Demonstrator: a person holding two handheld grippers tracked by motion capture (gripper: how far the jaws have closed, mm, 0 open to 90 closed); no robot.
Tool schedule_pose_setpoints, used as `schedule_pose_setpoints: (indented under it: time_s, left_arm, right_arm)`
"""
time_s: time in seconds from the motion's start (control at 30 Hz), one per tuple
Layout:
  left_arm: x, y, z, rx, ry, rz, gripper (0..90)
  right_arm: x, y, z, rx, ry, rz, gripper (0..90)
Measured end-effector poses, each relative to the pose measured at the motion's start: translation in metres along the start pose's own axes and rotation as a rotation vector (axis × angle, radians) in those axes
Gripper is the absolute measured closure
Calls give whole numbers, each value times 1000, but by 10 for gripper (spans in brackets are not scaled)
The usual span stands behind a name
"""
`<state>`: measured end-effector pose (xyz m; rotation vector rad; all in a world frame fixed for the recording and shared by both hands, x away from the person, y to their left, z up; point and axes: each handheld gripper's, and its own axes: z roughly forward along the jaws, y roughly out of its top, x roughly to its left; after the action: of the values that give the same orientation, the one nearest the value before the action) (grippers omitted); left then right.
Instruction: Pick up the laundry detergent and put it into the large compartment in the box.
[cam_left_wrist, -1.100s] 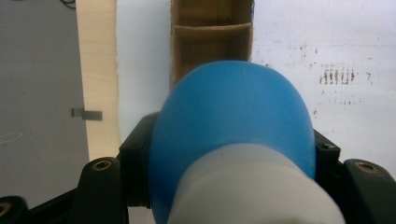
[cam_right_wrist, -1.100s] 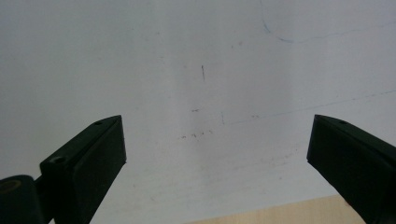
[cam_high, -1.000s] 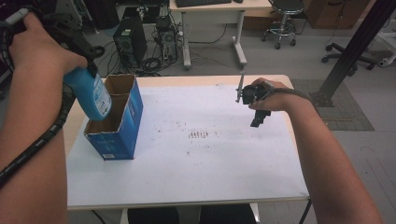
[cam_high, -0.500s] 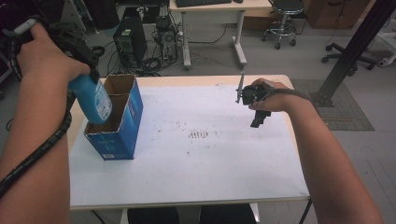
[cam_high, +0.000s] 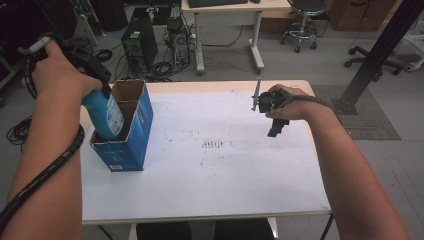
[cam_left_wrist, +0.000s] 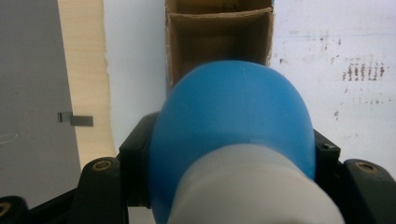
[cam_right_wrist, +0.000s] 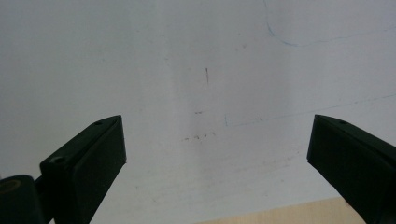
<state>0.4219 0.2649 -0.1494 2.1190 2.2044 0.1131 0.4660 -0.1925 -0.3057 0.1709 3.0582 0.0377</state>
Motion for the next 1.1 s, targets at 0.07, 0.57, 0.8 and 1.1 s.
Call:
schedule_pose_setpoints:
  time_s: [0.07, 0.57, 0.8, 1.1]
  left_arm:
    - [1, 1, 8, 0, -3, -1, 372]
    - [4, 5, 49, 45, -11, 0, 372]
    - [3, 6, 60, 47, -18, 6, 372]
    - [2, 5, 79, 61, -25, 13, 372]
  right_arm:
    - [0, 0, 1, -3, -1, -6, 45]
    - [1, 0, 6, 0, 4, -8, 45]
    - [0, 0, 6, -2, 4, -9, 45]
    - [1, 0, 6, 3, 3, -4, 45]
